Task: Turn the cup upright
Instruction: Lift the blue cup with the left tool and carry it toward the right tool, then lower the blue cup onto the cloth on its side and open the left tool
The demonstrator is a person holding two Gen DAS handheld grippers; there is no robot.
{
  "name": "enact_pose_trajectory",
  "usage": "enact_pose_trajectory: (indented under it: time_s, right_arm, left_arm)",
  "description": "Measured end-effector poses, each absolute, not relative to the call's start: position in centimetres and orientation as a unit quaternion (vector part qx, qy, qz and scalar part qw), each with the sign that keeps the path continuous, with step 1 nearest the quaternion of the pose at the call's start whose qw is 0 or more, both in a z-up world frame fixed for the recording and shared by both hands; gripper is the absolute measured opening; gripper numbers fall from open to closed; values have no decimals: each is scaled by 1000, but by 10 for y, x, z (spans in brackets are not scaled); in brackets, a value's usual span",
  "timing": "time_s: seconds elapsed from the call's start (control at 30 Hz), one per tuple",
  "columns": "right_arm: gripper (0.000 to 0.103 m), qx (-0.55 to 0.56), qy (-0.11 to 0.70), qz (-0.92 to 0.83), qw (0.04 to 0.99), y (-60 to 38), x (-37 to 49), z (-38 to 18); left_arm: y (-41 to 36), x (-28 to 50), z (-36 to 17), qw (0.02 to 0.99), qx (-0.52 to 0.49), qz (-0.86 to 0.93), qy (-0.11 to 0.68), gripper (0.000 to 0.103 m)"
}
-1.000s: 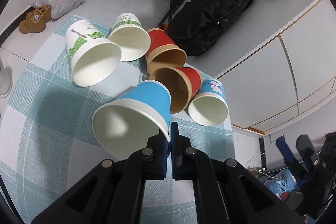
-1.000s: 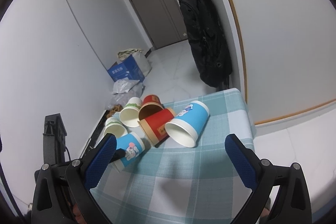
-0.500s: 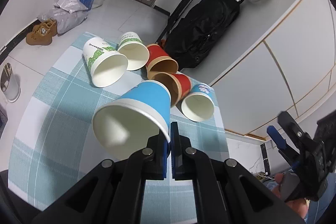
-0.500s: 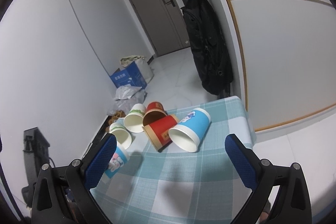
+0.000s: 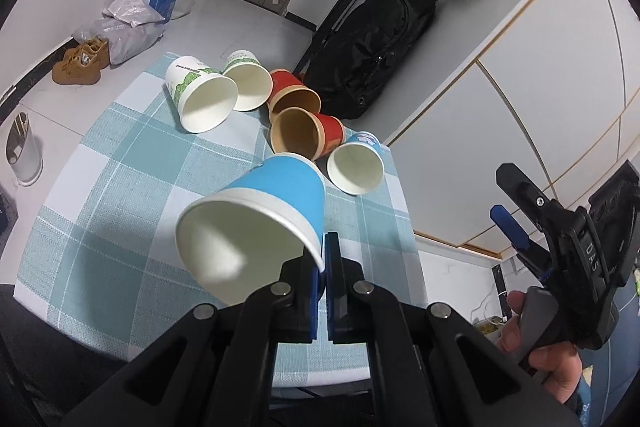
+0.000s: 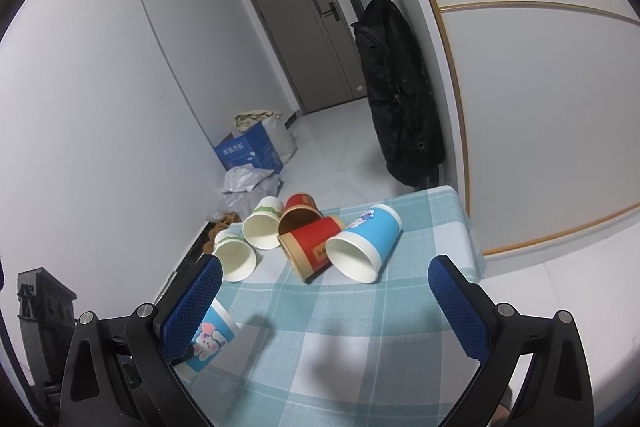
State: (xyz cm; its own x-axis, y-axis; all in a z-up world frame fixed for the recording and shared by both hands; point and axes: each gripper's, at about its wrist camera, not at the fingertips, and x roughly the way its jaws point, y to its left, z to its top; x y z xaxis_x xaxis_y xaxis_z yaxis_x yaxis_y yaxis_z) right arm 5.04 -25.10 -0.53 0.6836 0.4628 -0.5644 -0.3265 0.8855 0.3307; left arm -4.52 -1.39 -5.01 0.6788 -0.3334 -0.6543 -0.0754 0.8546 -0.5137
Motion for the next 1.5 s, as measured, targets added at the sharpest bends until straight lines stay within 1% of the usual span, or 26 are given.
enact_pose_trajectory:
  time_s: [0.53, 0.73, 0.9, 1.03, 1.07, 1.1, 1.13, 1.17, 1.2, 1.33, 1.4, 1.5]
  right_arm:
    - [103, 67, 328, 223, 916, -245, 33, -4]
    - [103, 73, 335, 216, 914, -249, 34, -7]
    - [103, 66, 334, 215, 915, -248, 32, -6]
    - [103, 66, 333, 215, 916, -249, 32, -5]
    - [103, 67, 333, 215, 916, -249, 32, -4]
    - [103, 69, 333, 214, 916, -250, 32, -4]
    - [103, 70, 334, 213, 916, -250, 33, -5]
    - [103, 72, 334, 213, 915, -250, 33, -5]
    - [103, 73, 335, 212, 915, -251, 34, -5]
    - [103, 76, 335, 209, 916, -253, 34, -5]
    - [103, 78, 336, 207, 916, -254, 35, -5]
    - [103, 84, 339, 203, 915, -257, 37, -6]
  left_arm:
    - [-35, -53, -79, 895, -211, -62, 388, 0]
    - [-43, -55, -92, 884, -208, -68, 414, 0]
    - [-44, -55, -92, 877, -214, -68, 425, 0]
    - [-47, -54, -96, 863, -212, -78, 451, 1]
    - [-47, -55, -98, 860, -213, -82, 457, 5]
    - [-47, -56, -98, 859, -212, -80, 459, 15]
    - [-47, -57, -98, 859, -211, -77, 460, 22]
    - [-46, -56, -98, 858, -213, -77, 461, 37]
    - [-45, -57, -97, 858, -217, -78, 458, 42]
    - [-46, -56, -93, 853, -218, -87, 467, 45]
    - [-47, -55, -94, 845, -214, -94, 480, 52]
    - [-46, -56, -95, 836, -213, -99, 495, 52]
